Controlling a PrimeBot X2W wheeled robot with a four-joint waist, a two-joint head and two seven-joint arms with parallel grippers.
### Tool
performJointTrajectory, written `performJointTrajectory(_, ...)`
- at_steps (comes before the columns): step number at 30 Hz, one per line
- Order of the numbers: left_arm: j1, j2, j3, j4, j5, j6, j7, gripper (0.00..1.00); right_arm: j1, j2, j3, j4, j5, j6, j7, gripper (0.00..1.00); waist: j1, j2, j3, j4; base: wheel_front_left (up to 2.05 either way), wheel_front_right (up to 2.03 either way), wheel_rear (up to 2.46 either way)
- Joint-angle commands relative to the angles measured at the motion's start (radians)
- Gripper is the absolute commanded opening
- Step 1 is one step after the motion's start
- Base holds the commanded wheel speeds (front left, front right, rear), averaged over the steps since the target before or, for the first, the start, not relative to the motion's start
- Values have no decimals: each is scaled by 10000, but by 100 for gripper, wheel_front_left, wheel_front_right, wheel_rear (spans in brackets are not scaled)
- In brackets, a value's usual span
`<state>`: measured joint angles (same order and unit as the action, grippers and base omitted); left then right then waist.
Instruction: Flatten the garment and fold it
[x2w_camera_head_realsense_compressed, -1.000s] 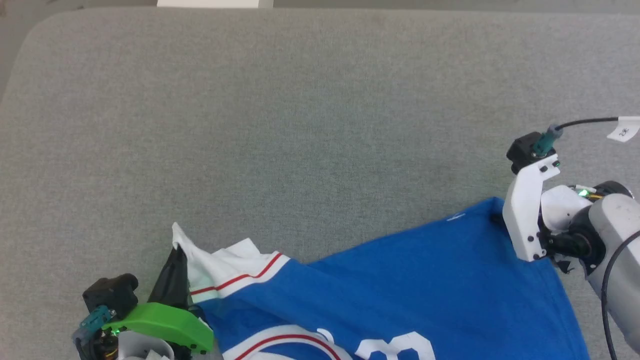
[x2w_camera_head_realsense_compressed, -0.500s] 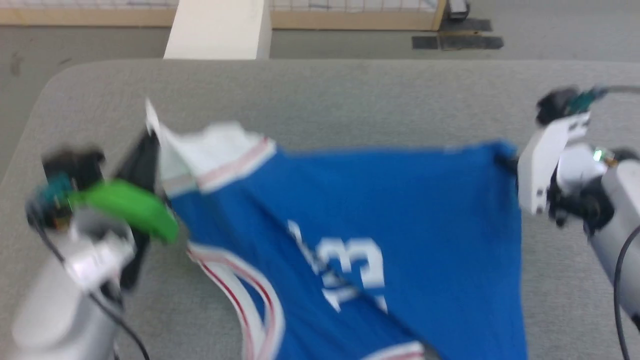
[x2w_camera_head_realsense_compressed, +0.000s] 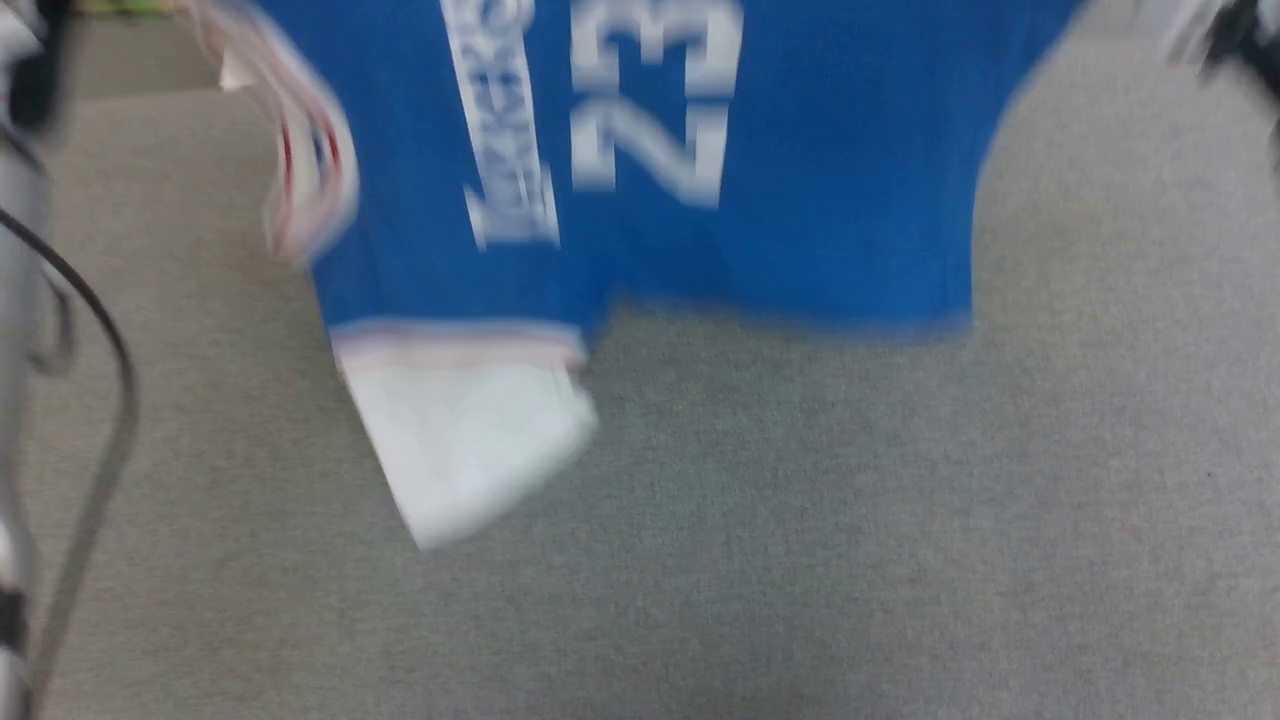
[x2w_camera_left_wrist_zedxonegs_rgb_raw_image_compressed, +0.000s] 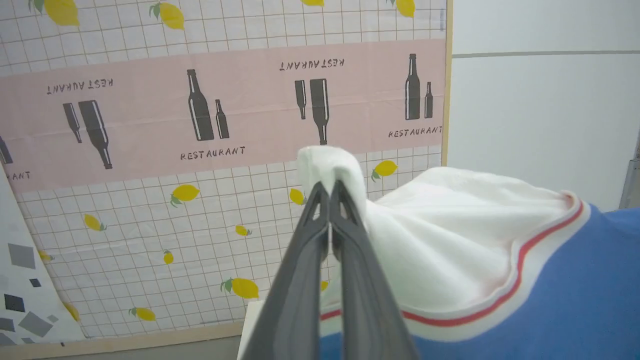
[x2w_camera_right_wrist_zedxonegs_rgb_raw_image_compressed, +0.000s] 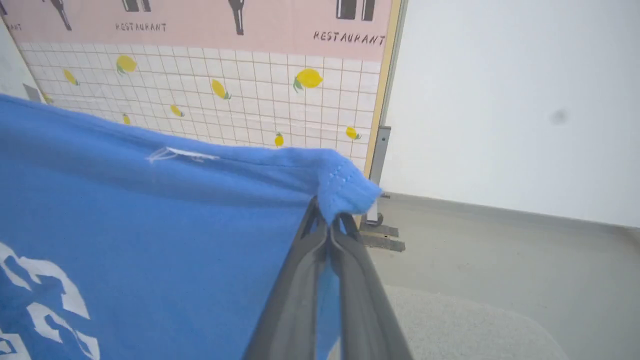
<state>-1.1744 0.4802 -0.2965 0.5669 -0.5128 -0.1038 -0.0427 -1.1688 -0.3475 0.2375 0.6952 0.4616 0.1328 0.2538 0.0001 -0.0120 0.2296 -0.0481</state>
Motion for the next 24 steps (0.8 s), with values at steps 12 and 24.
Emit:
performJointTrajectory(12, -5170, 322, -75, 1513, 778, -121, -916, 0, -3905, 254, -794, 135, -1590, -21, -2452, 0, -1, 120, 3208, -706, 0, 0, 0)
performJointTrajectory(24, -5182, 246, -212, 3124, 332, -230, -1629, 0, -4693, 1139, 38, 1755, -1586, -21, -3271, 0, -1, 120, 4484, -855, 0, 0, 0)
